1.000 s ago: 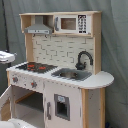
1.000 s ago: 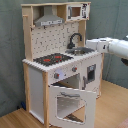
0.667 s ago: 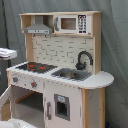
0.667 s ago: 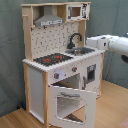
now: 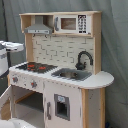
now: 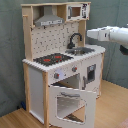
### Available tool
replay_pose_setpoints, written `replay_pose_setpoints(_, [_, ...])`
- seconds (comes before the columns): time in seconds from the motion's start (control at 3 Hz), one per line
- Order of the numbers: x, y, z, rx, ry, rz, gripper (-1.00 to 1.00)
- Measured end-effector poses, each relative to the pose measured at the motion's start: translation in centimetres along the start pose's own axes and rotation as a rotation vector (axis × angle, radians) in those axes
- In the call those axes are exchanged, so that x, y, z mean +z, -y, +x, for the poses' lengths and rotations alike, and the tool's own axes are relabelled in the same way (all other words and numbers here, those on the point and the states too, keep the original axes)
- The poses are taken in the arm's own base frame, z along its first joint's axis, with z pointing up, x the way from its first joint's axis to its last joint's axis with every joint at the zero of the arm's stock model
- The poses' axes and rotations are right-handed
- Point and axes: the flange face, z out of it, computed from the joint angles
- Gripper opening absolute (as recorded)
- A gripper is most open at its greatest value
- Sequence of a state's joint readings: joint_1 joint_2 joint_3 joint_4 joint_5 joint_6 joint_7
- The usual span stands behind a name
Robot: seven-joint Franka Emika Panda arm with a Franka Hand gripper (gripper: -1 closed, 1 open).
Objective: Play with the kitchen
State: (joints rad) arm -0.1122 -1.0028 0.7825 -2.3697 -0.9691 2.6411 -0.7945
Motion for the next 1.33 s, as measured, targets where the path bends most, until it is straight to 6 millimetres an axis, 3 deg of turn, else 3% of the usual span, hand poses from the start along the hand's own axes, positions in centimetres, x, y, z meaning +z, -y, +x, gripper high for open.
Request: replay_pose_setpoints(1.33, [9.3, 0.8, -5.4, 0.07, -0.046, -0.014, 1.0])
